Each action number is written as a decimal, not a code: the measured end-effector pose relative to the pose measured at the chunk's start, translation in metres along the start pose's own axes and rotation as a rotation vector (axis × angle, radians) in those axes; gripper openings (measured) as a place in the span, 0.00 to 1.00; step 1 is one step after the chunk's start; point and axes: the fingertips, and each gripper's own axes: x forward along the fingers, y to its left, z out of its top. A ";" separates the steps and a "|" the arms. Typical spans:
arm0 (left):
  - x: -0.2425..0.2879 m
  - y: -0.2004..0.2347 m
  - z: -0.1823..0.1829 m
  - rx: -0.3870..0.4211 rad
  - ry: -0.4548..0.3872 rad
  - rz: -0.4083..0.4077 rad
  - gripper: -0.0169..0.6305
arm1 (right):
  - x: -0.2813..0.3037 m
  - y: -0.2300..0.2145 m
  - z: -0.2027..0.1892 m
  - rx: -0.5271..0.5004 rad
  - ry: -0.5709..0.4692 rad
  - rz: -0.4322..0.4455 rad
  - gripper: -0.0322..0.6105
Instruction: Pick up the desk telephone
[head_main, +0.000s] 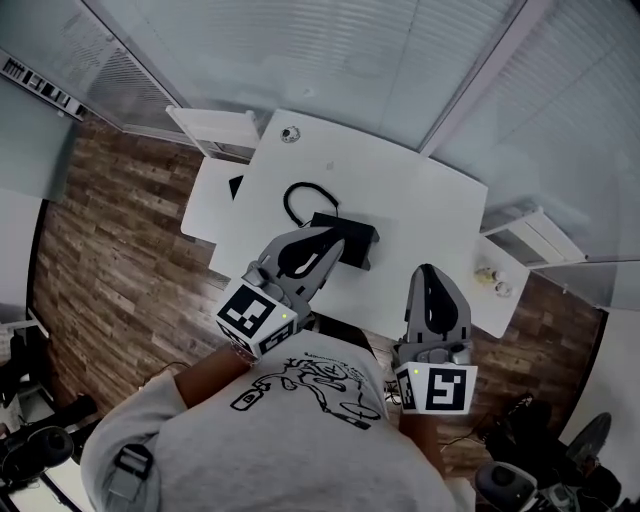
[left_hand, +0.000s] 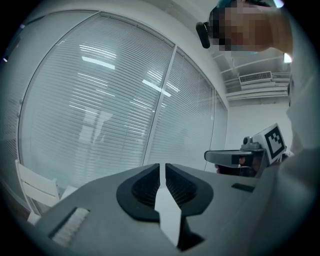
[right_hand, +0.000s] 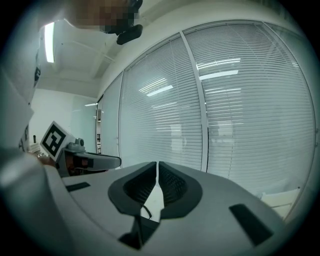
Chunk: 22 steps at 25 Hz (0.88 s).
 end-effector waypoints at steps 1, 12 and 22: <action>-0.001 0.005 0.003 0.005 -0.002 -0.005 0.08 | 0.004 0.004 0.002 -0.006 -0.002 0.000 0.07; -0.012 0.042 0.012 -0.002 -0.005 -0.026 0.08 | 0.032 0.034 0.008 -0.023 0.001 -0.012 0.07; -0.012 0.055 -0.021 -0.079 0.060 -0.030 0.08 | 0.041 0.041 -0.025 0.000 0.094 -0.004 0.07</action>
